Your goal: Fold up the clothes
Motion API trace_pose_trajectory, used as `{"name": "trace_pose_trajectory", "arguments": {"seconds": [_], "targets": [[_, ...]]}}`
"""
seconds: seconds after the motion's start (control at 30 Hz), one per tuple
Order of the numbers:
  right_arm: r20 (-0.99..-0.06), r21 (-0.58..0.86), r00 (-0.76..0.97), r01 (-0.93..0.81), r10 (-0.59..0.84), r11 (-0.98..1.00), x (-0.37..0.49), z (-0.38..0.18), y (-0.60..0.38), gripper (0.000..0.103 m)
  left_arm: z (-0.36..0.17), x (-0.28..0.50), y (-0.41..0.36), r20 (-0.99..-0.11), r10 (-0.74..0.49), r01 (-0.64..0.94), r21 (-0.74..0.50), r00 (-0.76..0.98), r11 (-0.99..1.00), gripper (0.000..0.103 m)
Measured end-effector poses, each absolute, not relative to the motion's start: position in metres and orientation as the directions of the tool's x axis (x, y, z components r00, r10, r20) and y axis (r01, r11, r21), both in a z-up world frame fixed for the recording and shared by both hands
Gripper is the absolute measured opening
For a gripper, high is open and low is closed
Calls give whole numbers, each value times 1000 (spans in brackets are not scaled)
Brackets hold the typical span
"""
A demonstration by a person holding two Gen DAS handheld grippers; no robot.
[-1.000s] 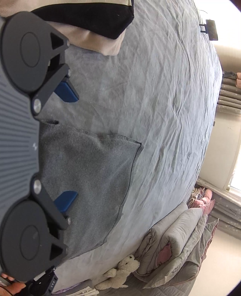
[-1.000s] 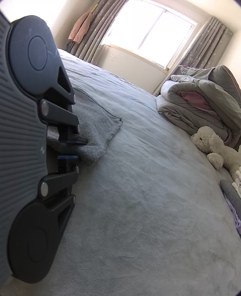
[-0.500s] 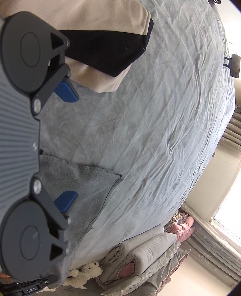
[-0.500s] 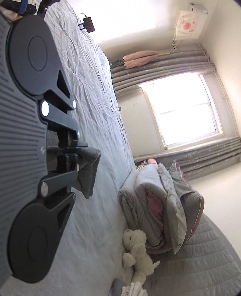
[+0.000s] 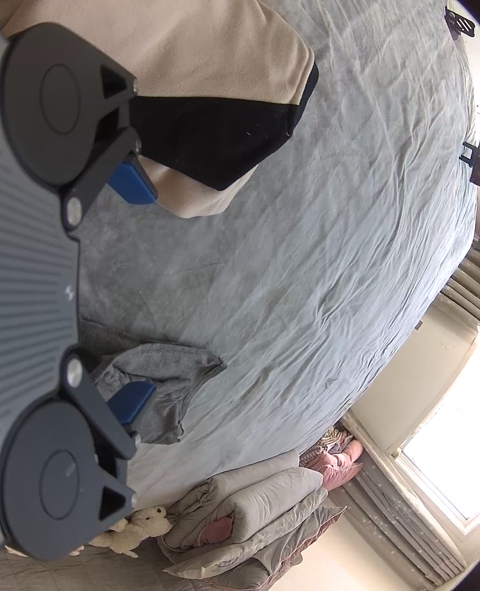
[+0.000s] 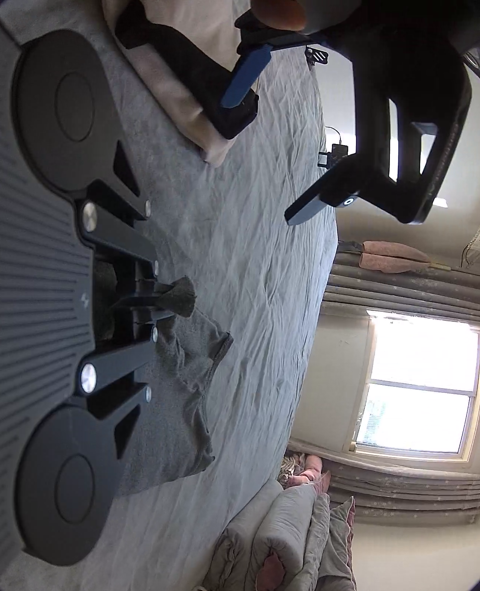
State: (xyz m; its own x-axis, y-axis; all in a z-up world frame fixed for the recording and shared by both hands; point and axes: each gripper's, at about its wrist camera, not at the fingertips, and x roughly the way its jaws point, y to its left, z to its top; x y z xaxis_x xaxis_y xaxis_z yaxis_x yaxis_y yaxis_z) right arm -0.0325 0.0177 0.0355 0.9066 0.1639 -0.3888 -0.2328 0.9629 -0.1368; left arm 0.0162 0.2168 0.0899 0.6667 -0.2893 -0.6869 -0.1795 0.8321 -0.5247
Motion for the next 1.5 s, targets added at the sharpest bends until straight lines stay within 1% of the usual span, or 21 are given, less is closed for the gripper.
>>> {"name": "trace_pose_trajectory", "arguments": {"seconds": [0.17,0.27,0.37,0.47,0.5,0.53,0.6,0.73,1.0,1.13,1.2,1.23,1.27,1.3,1.33,1.37,1.4,1.47,1.5], "targets": [[-385,-160,911,-223,147,962,-36,38,24,7,90,16,222,-686,-289,-190,-532,668,825,102],[-428,-197,894,-237,134,951,-37,32,39,7,89,17,218,-690,-295,-184,-530,661,827,102],[-441,-225,888,-252,133,941,-39,28,42,10,88,18,214,-694,-306,-168,-525,652,835,102],[-452,-232,879,-277,149,932,-40,28,41,16,87,18,212,-694,-309,-157,-521,651,839,102],[-453,-227,877,-289,162,930,-42,30,38,20,86,18,211,-695,-307,-156,-518,650,841,102],[-448,-228,877,-300,174,926,-44,32,36,27,85,18,210,-699,-305,-155,-513,647,845,102],[-437,-236,878,-324,198,916,-51,36,30,33,83,17,206,-705,-302,-153,-503,641,851,102],[-468,-214,847,-384,251,898,-60,46,6,34,76,18,194,-728,-305,-136,-478,614,868,102],[-520,-231,826,-380,216,896,-49,56,-57,34,62,20,156,-732,-334,-87,-471,594,878,102],[-534,-286,822,-398,200,872,-45,51,-79,37,51,24,138,-724,-364,-70,-492,586,868,101],[-535,-273,817,-407,214,872,-45,46,-88,38,47,26,129,-720,-385,-54,-504,577,862,98],[-534,-259,815,-412,225,874,-45,44,-92,38,45,28,125,-722,-387,-47,-501,574,864,93],[-534,-243,811,-416,237,876,-45,42,-97,38,43,29,123,-724,-384,-42,-494,573,868,86],[-537,-218,806,-419,250,881,-45,40,-101,38,41,31,120,-726,-381,-37,-487,573,873,82],[-549,-192,795,-422,259,886,-44,37,-103,38,39,32,117,-728,-378,-32,-480,572,877,72],[-567,-167,780,-422,263,891,-41,34,-103,38,37,34,114,-730,-375,-27,-473,572,881,58],[-585,-147,767,-418,261,897,-38,33,-103,38,35,35,112,-731,-369,-19,-462,574,887,54],[-615,-68,739,-398,276,915,-31,36,-107,39,33,36,108,-733,-355,3,-434,580,901,40],[-619,-31,731,-387,286,922,-28,38,-111,32,33,36,107,-732,-351,15,-422,584,907,37]]}}
